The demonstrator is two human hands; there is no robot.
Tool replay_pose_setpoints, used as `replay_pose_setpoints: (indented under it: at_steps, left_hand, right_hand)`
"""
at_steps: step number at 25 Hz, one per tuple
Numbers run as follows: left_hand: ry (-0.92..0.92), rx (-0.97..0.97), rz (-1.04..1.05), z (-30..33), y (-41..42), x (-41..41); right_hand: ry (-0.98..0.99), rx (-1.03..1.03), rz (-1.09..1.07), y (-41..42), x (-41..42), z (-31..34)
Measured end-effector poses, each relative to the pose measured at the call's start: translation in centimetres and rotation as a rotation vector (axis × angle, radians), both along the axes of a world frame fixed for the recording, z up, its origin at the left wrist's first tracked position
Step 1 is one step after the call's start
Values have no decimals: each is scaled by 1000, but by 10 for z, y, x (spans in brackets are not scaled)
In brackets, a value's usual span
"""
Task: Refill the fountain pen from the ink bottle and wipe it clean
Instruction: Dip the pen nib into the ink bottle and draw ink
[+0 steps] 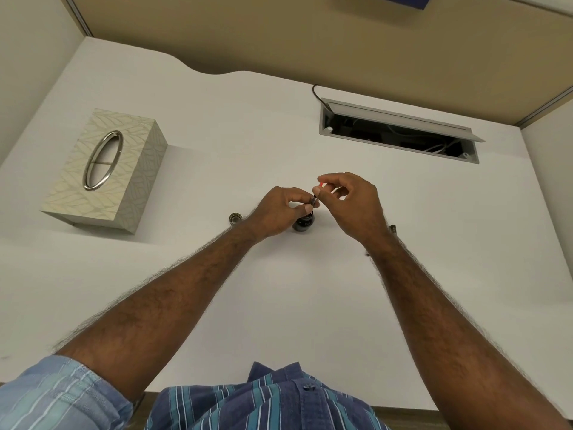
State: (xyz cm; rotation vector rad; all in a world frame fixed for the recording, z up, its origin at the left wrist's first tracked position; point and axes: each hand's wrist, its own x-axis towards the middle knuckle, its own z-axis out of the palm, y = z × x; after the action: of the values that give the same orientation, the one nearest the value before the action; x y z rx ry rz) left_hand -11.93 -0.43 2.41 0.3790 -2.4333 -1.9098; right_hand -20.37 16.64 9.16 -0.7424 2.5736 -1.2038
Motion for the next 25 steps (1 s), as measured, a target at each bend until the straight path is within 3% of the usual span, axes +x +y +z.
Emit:
replay_pose_setpoints:
  at_steps: [25]
  left_hand:
    - [4, 13, -15, -1, 1, 1]
  right_hand:
    - [-21, -42, -24, -1, 3, 1]
